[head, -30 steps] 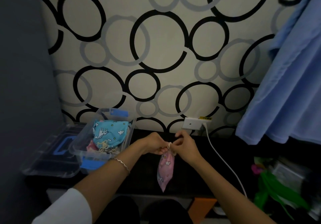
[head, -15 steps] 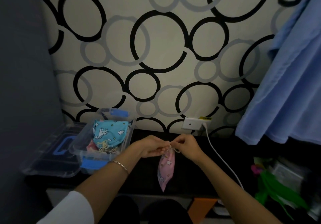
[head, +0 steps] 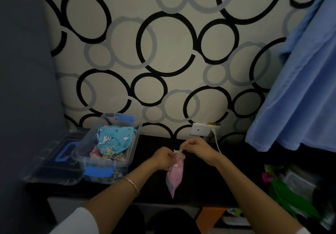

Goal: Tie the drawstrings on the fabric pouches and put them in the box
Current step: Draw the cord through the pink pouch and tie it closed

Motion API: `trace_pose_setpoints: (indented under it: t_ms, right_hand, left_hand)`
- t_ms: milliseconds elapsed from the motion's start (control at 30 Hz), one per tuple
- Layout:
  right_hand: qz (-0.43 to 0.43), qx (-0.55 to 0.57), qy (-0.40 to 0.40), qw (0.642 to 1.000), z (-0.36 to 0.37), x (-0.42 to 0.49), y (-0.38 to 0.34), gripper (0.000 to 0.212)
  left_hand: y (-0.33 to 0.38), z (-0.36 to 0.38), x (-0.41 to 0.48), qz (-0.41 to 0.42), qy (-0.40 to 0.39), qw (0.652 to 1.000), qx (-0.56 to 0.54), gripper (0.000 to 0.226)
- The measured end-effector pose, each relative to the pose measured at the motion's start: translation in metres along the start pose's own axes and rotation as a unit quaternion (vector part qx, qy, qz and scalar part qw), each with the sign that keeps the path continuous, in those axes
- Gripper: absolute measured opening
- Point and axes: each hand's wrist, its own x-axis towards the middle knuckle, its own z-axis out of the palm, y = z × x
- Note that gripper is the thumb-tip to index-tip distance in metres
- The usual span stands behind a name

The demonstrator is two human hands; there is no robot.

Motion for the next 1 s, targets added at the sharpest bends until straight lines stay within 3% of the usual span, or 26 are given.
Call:
trace_pose_setpoints:
  t_ms: [67,133,167,267,333,400,500,567,633,767,867,933,1000]
  right_hand:
    - [-0.007,-0.011,-0.021,1.0,0.001,-0.001,-0.005,0.015]
    - [0.0,-0.066,-0.069,0.995,-0.001,-0.003,-0.012,0.04]
    - [-0.009,-0.112,-0.086,0.99,-0.001,-0.003,-0.017,0.042]
    - [-0.048,-0.177,-0.076,0.98,0.001,0.001,-0.032,0.018]
    - [-0.053,-0.117,-0.055,0.99,0.003,0.003,-0.049,0.016]
    - [-0.057,-0.026,-0.047,0.997,0.012,0.009,-0.071,0.019]
    - [-0.071,0.056,-0.028,0.996,0.031,0.021,-0.109,0.021]
    - [-0.102,0.04,-0.018,0.994,0.051,0.036,-0.134,0.023]
    - [-0.135,0.03,0.004,0.99,0.069,0.049,-0.149,0.023]
    - [-0.173,0.041,0.046,0.983,0.108,0.071,-0.165,0.021]
    - [-0.196,-0.014,0.029,0.98,0.133,0.085,-0.154,0.018]
    - [-0.194,-0.119,-0.021,0.974,0.151,0.092,-0.136,0.021]
    - [-0.124,-0.237,-0.099,0.958,0.165,0.092,-0.12,0.029]
  left_hand:
    - [0.004,-0.002,-0.001,0.014,0.013,0.999,-0.042,0.02]
    - [0.009,-0.011,-0.006,0.038,0.009,0.996,-0.076,0.019]
    - [0.015,-0.018,-0.011,0.056,0.01,0.994,-0.089,0.019]
    - [0.031,-0.042,-0.025,0.092,0.029,0.987,-0.131,0.015]
    - [0.04,-0.062,-0.032,0.097,0.069,0.981,-0.153,0.012]
    - [0.04,-0.085,-0.034,0.052,0.122,0.98,-0.147,0.018]
    - [0.032,-0.125,-0.046,-0.081,0.077,0.976,-0.188,0.05]
    - [0.019,-0.157,-0.055,-0.143,0.01,0.939,-0.311,0.073]
    - [0.008,-0.173,-0.054,-0.132,-0.027,0.891,-0.432,0.079]
    - [-0.012,-0.195,-0.043,-0.017,0.075,0.88,-0.469,0.034]
    - [-0.042,-0.206,-0.032,0.034,0.181,0.833,-0.522,0.048]
    - [-0.071,-0.203,-0.029,0.013,0.248,0.87,-0.427,0.054]
    - [-0.103,-0.196,-0.024,-0.006,0.299,0.927,-0.226,0.044]
